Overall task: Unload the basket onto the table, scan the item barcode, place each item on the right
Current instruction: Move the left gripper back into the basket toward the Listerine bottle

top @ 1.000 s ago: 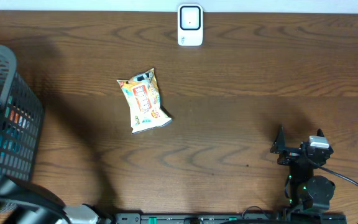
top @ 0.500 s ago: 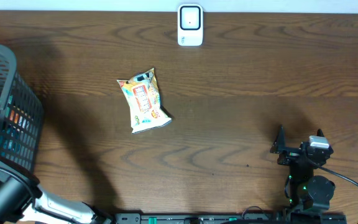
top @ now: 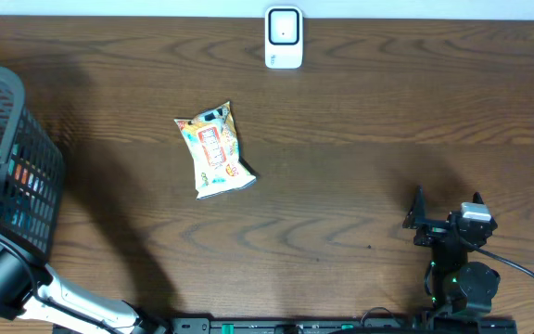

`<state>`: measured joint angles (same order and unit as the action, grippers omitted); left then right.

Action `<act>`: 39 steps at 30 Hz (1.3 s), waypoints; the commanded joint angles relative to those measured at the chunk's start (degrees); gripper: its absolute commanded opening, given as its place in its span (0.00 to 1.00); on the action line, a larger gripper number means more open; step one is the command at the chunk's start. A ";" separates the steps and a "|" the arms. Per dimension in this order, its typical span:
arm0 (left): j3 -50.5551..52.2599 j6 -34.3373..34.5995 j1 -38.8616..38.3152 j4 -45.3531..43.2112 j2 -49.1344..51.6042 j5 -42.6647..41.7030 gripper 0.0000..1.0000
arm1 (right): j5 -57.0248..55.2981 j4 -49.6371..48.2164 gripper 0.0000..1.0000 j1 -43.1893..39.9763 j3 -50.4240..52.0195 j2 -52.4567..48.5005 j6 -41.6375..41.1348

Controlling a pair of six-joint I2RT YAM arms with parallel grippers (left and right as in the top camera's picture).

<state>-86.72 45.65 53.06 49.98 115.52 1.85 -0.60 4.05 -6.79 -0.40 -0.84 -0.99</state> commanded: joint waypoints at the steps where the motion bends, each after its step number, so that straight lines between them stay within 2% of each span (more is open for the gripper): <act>1: 1.73 -0.81 0.13 2.32 3.28 0.72 0.43 | 0.33 0.22 0.99 -0.13 0.09 0.42 0.44; 3: 1.73 -1.03 0.20 3.10 2.58 0.72 0.36 | 0.33 0.22 0.99 -0.13 0.09 0.42 0.44; 6: 1.73 -1.05 0.35 4.26 1.03 0.70 0.34 | 0.33 0.22 0.99 -0.13 0.09 0.42 0.44; 16: 1.73 -2.32 0.39 6.71 -8.46 4.02 0.34 | 0.33 0.22 0.99 -0.13 0.09 0.42 0.44; 22: 1.75 -2.32 0.39 7.10 -10.58 5.49 0.36 | 0.33 0.22 0.99 -0.13 0.09 0.39 0.44; 24: 1.90 -2.32 0.39 7.58 -10.29 5.46 0.39 | 0.33 0.22 0.99 -0.13 0.09 0.42 0.44; 25: 2.14 -2.32 0.39 7.67 -10.16 5.46 0.46 | 0.33 0.22 0.99 -0.13 0.09 0.42 0.44; 27: 2.78 -2.36 0.39 8.04 -9.81 5.49 0.68 | 0.33 0.22 0.99 -0.13 0.09 0.42 0.44; 28: 3.28 -2.34 0.39 8.04 -9.75 5.46 0.84 | 0.33 0.22 0.99 -0.13 0.09 0.42 0.44; 29: 3.82 -2.32 0.39 8.02 -9.70 5.46 0.94 | 0.33 0.22 0.99 -0.13 0.09 0.42 0.44; 30: 4.24 -2.32 0.39 8.02 -9.64 5.44 1.00 | 0.33 0.22 0.99 -0.13 0.09 0.42 0.44; 39: 7.04 -2.29 0.39 7.63 -6.05 5.20 0.98 | 0.31 0.22 0.99 -0.13 0.09 0.42 0.44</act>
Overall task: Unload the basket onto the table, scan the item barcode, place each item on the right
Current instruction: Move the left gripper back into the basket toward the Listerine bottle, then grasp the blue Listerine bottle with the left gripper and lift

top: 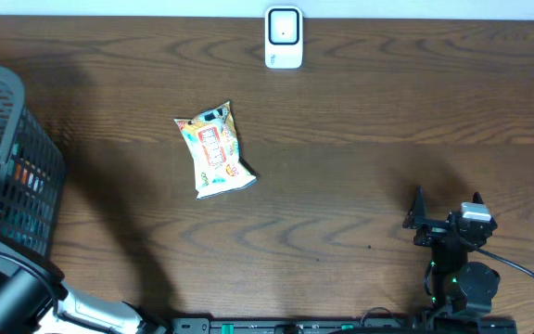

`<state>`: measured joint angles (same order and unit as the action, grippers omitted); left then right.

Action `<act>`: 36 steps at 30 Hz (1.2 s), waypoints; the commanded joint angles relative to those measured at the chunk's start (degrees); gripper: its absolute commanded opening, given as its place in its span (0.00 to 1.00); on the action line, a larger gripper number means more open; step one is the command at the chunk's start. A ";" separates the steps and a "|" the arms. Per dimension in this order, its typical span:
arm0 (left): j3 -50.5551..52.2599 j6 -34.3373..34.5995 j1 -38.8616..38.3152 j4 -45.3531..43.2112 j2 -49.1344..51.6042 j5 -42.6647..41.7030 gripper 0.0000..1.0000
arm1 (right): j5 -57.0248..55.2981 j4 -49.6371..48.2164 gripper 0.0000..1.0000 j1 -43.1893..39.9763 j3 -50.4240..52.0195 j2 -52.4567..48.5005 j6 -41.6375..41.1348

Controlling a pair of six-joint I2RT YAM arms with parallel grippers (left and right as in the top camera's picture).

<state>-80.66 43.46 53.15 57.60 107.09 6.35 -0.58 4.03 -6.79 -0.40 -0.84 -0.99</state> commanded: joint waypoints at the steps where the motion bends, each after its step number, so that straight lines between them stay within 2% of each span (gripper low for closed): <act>1: 1.11 -0.13 0.28 0.00 3.15 0.70 0.98 | 0.31 0.24 0.99 -0.13 0.09 0.42 0.44; 12: 1.44 -2.08 0.31 -1.77 12.55 0.79 0.99 | 0.28 0.24 0.99 -0.13 0.09 0.42 0.44; 20: 1.62 -2.97 0.31 -1.86 15.23 3.23 0.70 | 0.31 0.24 0.99 -0.13 0.09 0.39 0.44; 22: 1.70 -2.99 0.31 -1.90 15.23 5.03 0.66 | 0.31 0.24 0.99 -0.13 0.09 0.39 0.44; 24: 1.75 -3.48 0.31 -2.21 15.30 6.08 0.67 | 0.31 0.24 0.99 -0.13 0.09 0.42 0.44; 26: 2.47 -4.83 0.31 -3.98 15.30 6.16 0.96 | 0.31 0.24 0.99 -0.13 0.09 0.39 0.44; 36: 10.05 -6.40 0.31 -12.28 15.34 6.12 1.00 | 0.31 0.24 0.99 -0.13 0.09 0.42 0.44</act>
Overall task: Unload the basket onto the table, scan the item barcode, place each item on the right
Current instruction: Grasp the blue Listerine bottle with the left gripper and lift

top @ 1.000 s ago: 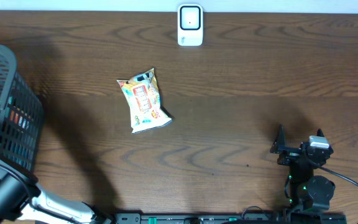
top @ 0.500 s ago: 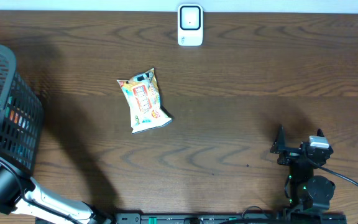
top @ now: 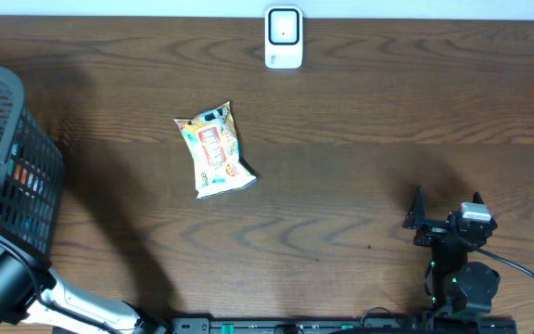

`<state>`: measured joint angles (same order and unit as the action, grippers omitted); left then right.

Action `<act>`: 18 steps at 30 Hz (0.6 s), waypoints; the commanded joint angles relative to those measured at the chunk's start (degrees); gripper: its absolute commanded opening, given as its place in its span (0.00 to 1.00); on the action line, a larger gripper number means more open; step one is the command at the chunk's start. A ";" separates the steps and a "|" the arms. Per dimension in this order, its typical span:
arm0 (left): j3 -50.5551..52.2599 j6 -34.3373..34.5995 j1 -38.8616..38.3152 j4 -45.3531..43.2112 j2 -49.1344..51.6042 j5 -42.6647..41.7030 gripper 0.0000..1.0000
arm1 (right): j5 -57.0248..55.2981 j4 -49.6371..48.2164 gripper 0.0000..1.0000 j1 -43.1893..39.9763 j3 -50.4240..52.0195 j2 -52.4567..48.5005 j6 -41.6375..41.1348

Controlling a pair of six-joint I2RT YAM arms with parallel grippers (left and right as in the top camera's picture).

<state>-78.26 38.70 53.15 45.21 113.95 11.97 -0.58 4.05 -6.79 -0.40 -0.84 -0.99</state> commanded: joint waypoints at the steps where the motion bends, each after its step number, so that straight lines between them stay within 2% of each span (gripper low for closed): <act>1: 7.96 -1.64 0.31 -0.15 8.48 0.50 0.96 | 0.31 0.22 0.99 -0.13 0.09 0.42 0.44; 4: 8.57 -1.68 0.31 -0.31 8.48 0.50 0.76 | 0.31 0.22 0.99 -0.13 0.09 0.42 0.44; 6: 8.68 -2.97 0.31 -0.35 8.48 -0.44 0.66 | 0.31 0.22 0.99 -0.13 0.09 0.42 0.44; 12: 8.63 -4.15 0.31 -0.35 8.44 -3.80 0.48 | 0.28 0.22 0.99 -0.13 0.09 0.42 0.44; 14: 8.59 -4.63 0.31 -0.28 8.17 -3.82 0.36 | 0.31 0.22 0.99 -0.13 0.09 0.39 0.44; 18: 7.87 -4.61 0.31 0.17 6.62 -3.82 0.34 | 0.31 0.22 0.99 -0.13 0.09 0.39 0.44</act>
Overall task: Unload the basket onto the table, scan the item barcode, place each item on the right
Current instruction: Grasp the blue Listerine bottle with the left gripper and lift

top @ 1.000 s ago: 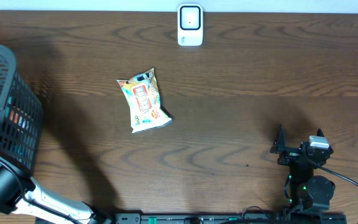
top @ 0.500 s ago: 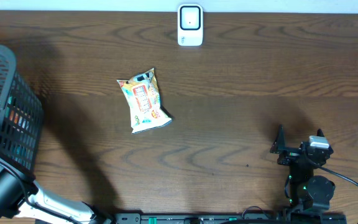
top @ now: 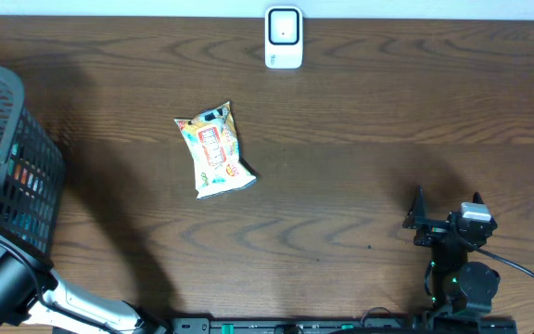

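An orange and white snack packet (top: 215,150) lies flat on the wooden table, left of centre. The white barcode scanner (top: 284,38) stands at the far edge, up and to the right of the packet. My left arm comes in at the bottom left corner and reaches towards the black basket (top: 21,139). Its gripper is hidden at the frame's left edge behind the basket wall. My right gripper (top: 418,202) rests low at the front right, far from the packet, and its jaws cannot be made out from above.
The black mesh basket at the left edge holds several colourful packets. The table (top: 360,121) is dark wood. A black cable (top: 527,278) loops by the right arm's base at the front edge.
My left arm stood at the bottom left by the basket, sat slightly lower at the second moment, then came back up a little and has stayed there. The packet, the scanner and the right arm have kept their places throughout.
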`<state>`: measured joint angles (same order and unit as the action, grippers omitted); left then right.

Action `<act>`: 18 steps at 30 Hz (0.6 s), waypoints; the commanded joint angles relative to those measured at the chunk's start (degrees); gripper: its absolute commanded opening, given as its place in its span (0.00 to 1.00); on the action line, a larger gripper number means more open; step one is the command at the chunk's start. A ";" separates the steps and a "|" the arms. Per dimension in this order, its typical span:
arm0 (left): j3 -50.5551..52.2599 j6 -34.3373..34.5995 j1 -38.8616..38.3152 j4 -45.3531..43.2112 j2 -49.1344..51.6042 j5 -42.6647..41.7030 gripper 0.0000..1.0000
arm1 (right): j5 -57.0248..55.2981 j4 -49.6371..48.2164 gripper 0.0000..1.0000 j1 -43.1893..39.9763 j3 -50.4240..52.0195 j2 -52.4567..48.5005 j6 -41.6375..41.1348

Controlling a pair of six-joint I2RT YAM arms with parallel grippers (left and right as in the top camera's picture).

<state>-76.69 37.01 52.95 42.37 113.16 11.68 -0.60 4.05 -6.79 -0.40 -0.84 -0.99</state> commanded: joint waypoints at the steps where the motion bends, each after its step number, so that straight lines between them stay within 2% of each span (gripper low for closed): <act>1: 5.79 -2.93 0.50 3.48 6.73 -3.54 0.34 | 0.33 0.22 0.99 -0.13 0.09 0.42 0.44; 8: 2.23 -2.93 0.50 6.16 -2.25 -5.79 0.34 | 0.33 0.22 0.99 -0.13 0.09 0.42 0.44; 18: 1.79 -1.18 0.50 0.57 -27.19 -12.39 0.34 | 0.33 0.22 0.99 -0.13 0.09 0.42 0.44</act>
<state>-73.52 35.53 53.52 44.69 95.33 1.69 -0.60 4.03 -6.79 -0.40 -0.84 -0.99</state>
